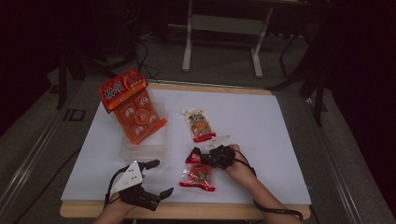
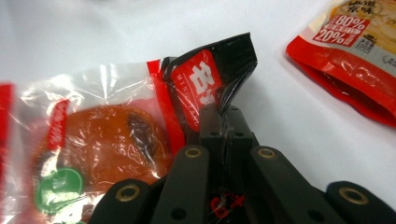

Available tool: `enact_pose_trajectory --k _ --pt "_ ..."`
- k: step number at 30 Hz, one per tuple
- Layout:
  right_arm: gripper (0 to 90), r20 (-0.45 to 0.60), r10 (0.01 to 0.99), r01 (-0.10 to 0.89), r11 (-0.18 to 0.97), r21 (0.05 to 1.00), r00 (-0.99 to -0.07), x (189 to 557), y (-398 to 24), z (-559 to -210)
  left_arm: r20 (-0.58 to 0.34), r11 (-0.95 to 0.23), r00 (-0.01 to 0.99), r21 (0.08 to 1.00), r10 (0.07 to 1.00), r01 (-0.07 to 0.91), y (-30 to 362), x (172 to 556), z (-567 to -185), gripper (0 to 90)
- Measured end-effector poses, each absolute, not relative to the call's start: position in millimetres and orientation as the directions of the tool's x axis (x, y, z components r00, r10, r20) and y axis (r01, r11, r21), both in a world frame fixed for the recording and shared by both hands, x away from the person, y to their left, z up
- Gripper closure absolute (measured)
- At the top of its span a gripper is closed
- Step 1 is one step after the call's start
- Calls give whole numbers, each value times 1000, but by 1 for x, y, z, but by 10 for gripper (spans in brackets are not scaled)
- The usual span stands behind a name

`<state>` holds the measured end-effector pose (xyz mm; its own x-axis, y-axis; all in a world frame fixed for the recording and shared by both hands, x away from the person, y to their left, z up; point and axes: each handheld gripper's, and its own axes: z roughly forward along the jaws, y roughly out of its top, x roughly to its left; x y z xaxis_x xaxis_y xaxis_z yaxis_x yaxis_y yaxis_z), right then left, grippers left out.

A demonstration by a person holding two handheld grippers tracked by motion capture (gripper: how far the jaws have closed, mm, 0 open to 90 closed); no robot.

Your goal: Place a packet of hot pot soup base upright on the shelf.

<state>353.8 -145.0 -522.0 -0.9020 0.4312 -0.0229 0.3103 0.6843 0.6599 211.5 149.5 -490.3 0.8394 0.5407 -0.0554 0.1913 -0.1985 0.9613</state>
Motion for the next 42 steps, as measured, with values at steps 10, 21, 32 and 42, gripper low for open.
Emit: enact_pose_trajectory --k 10,21,32,42 --pt "900 -27 410 268 642 718 -912 341 -153 -494 -54 -197 839 962 542 189 148 212 -490 20" --pt "900 -93 371 167 610 774 -924 323 -161 -456 -38 -213 840 960 541 181 146 213 -488 35" --pt "900 -150 340 83 583 808 -928 303 -167 -430 -65 -199 839 959 540 203 139 215 -476 40" --pt "899 -193 297 3 550 835 -935 279 -172 -405 -85 -183 837 959 541 215 132 220 -457 40"
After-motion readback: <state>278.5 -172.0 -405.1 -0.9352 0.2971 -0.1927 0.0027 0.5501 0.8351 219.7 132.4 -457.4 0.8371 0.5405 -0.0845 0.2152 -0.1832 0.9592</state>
